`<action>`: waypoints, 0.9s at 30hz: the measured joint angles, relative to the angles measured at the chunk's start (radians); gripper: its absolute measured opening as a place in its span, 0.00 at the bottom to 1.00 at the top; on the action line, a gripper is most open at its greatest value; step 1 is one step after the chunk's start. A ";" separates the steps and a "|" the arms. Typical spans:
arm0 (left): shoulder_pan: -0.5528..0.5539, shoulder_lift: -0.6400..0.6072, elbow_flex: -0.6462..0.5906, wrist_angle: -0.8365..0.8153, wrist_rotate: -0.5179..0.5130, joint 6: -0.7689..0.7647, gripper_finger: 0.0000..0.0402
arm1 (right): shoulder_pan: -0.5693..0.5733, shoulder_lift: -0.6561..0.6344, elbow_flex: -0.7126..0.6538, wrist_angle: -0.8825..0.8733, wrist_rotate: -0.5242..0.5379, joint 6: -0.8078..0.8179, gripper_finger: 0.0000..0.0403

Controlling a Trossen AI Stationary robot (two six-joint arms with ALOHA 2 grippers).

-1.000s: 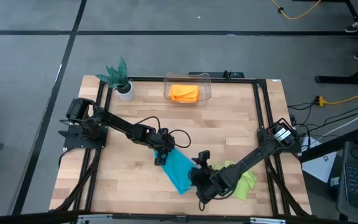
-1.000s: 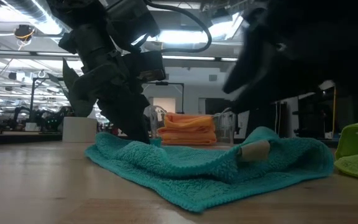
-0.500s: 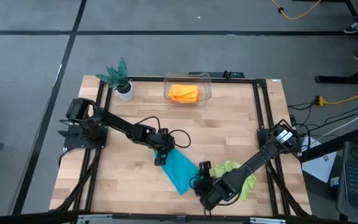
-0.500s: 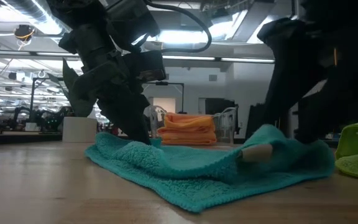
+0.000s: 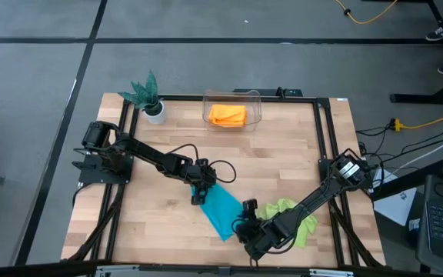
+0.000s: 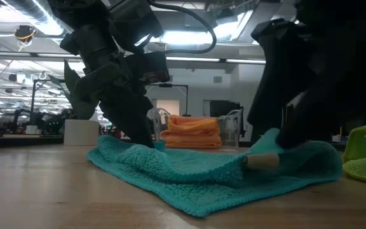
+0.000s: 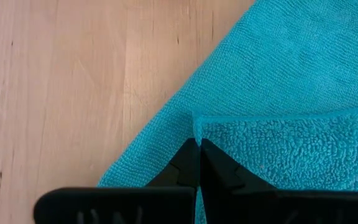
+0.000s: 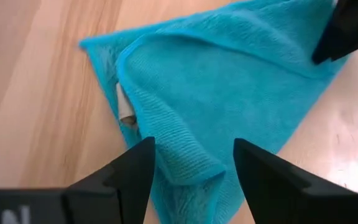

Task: Fold microfiber towels
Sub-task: Fold the blue microfiber towel

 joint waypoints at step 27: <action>0.000 0.000 0.000 0.001 0.000 0.000 0.00 | -0.034 0.002 -0.060 0.106 -0.078 -0.104 0.54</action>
